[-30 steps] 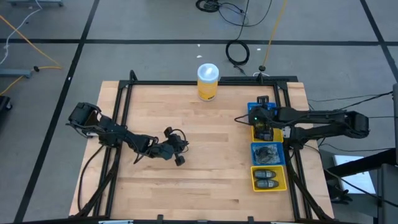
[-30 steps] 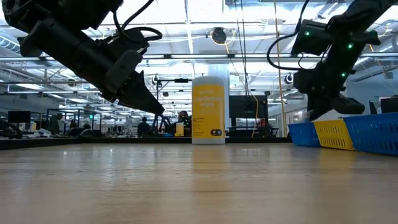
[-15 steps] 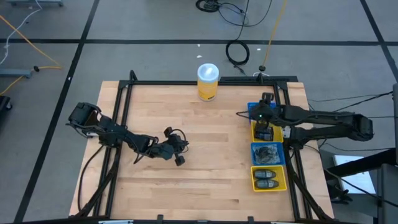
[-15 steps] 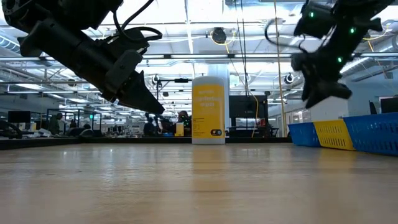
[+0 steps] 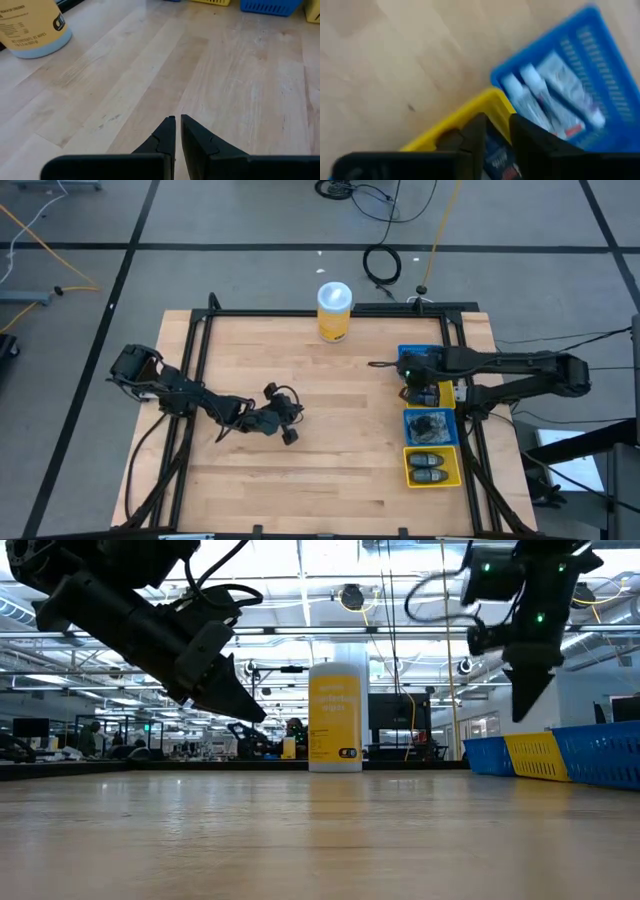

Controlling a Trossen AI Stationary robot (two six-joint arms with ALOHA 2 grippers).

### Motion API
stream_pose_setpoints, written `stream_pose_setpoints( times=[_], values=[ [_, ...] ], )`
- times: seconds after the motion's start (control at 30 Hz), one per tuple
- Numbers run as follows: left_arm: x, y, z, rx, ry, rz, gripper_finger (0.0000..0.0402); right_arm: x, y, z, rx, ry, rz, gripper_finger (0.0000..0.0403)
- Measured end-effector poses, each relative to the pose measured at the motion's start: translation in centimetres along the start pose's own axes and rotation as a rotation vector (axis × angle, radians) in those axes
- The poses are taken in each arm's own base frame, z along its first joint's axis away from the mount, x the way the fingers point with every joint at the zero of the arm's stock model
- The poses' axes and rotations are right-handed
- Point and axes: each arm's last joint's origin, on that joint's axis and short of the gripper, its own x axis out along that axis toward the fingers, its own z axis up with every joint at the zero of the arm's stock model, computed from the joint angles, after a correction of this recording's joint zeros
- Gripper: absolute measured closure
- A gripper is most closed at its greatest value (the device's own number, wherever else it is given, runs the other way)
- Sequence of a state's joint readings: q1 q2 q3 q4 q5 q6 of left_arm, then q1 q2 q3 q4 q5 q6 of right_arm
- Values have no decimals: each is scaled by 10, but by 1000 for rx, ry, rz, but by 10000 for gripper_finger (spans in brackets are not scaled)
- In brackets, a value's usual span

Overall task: Pick & Place Travel size toiletries
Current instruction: Adjust the bins

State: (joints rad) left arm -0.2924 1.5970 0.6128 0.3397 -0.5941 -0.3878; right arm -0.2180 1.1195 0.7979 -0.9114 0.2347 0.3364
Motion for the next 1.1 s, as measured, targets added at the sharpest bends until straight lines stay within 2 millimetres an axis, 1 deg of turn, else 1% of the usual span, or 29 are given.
stream_pose_setpoints(
  times=[0.1, 0.23, 0.3, 0.37, 0.5, 0.63, 0.83, 0.93, 1.0, 1.1],
  values=[
    [0, 0, 0, 1, 2, 0, 371, 9, 2, -1, 28, 78, -30, 355],
    [0, 0, -1, 3, 5, 2, 371, 21, 8, 3, 12, 120, -32, 394],
    [0, 0, -1, 3, 5, 2, 371, 26, 12, 5, 1, 139, -9, 400],
    [0, 0, -1, 2, 5, 2, 371, 31, 16, 7, -5, 142, 9, 396],
    [0, 0, -1, 1, 6, 2, 371, 33, 17, 8, -4, 148, 6, 395],
    [0, 0, -1, 1, 6, 2, 371, 25, 14, 5, 8, 126, 14, 402],
    [0, 0, -1, 1, 6, 1, 371, -8, 12, -6, 53, 91, 38, 402],
    [0, 0, -1, 1, 6, 1, 371, -19, 21, -17, 24, 115, 125, 402],
    [0, 0, -1, 1, 6, 1, 371, -21, 30, -27, 13, 163, 182, 402],
    [0, 0, -1, 1, 6, 1, 371, -21, 44, -39, -24, 207, 221, 402]
  ],
)
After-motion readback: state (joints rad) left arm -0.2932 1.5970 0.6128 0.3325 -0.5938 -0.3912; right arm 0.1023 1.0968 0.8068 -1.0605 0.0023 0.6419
